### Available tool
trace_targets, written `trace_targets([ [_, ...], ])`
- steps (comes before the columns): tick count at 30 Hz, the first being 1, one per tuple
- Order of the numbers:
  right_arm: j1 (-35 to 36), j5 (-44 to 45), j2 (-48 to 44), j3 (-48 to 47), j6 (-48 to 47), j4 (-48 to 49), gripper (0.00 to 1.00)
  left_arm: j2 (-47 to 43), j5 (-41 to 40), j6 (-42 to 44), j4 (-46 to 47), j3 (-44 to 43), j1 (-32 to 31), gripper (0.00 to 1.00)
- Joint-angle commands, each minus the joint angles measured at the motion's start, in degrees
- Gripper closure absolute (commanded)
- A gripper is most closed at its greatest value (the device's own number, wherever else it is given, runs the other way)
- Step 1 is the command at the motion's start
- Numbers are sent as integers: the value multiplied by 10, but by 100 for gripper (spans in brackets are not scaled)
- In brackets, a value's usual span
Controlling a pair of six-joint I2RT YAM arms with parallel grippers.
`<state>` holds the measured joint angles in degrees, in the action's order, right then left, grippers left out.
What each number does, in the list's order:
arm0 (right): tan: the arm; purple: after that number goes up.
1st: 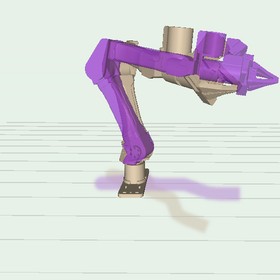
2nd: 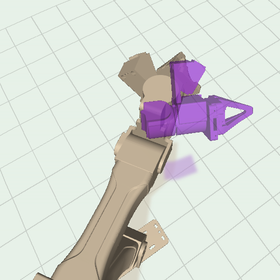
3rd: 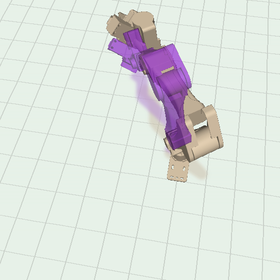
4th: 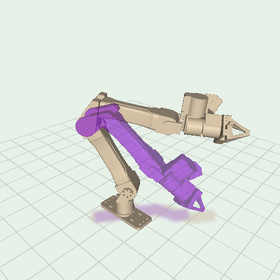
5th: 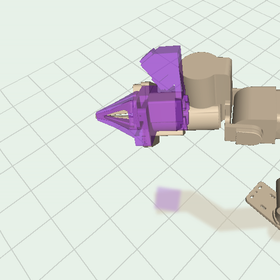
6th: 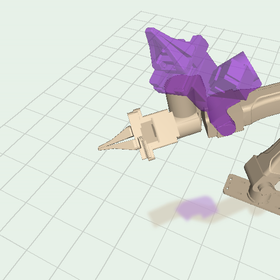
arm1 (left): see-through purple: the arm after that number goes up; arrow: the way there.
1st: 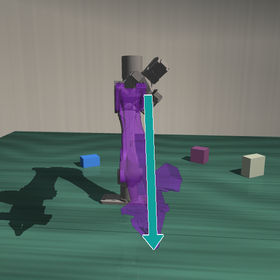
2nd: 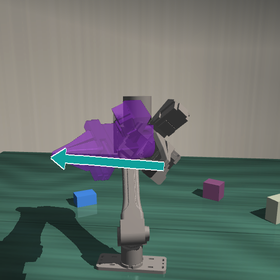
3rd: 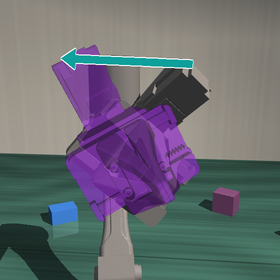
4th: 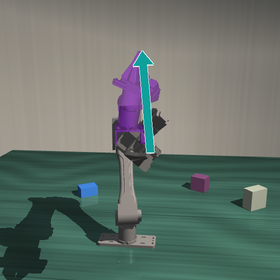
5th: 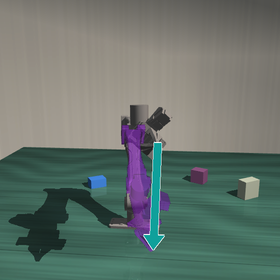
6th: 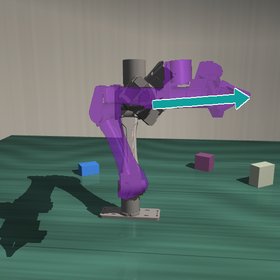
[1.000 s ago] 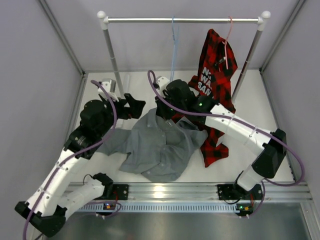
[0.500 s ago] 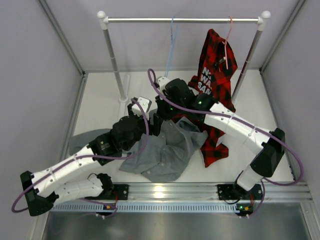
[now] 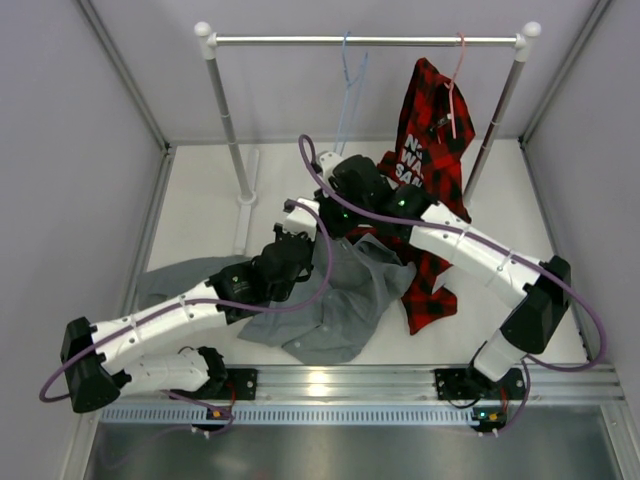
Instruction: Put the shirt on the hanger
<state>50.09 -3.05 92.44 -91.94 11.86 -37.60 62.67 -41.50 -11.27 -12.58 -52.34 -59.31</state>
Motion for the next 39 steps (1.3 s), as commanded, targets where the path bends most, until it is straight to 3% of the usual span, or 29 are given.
trace_targets([
  [1, -10, 7, -17, -11, 8, -4, 100, -5, -8, -9, -6, -18, -3, 100],
  [2, -12, 5, -21, -10, 9, -5, 99, -10, -4, -14, -9, -16, -4, 100],
  [5, -14, -21, -52, 6, 0, -8, 60, -32, -16, -44, -35, -21, -2, 100],
  [6, -15, -20, -64, 12, 1, -8, 38, -35, -20, -53, -47, -26, -2, 100],
  [7, -14, -19, -90, 20, 4, -9, 34, -35, -24, -64, -74, -32, -2, 100],
  [10, -17, -8, -136, 9, 9, -28, 33, -40, -18, -99, -104, -47, -1, 100],
  [17, -32, 139, -150, -103, 33, -129, 25, -60, -24, -188, -161, -57, 1, 100],
  [27, -77, 144, 66, -393, 58, -126, 24, -78, -14, -225, -161, -23, 0, 100],
  [30, -80, 148, 126, -438, 52, -95, 24, -73, -11, -227, -161, -13, 1, 100],
  [35, -80, 270, 184, -459, 34, -87, 26, -65, -9, -232, -162, -3, 0, 100],
  [39, -88, 304, 139, -358, 34, -75, 45, -73, -10, -232, -161, 9, 1, 100],
])
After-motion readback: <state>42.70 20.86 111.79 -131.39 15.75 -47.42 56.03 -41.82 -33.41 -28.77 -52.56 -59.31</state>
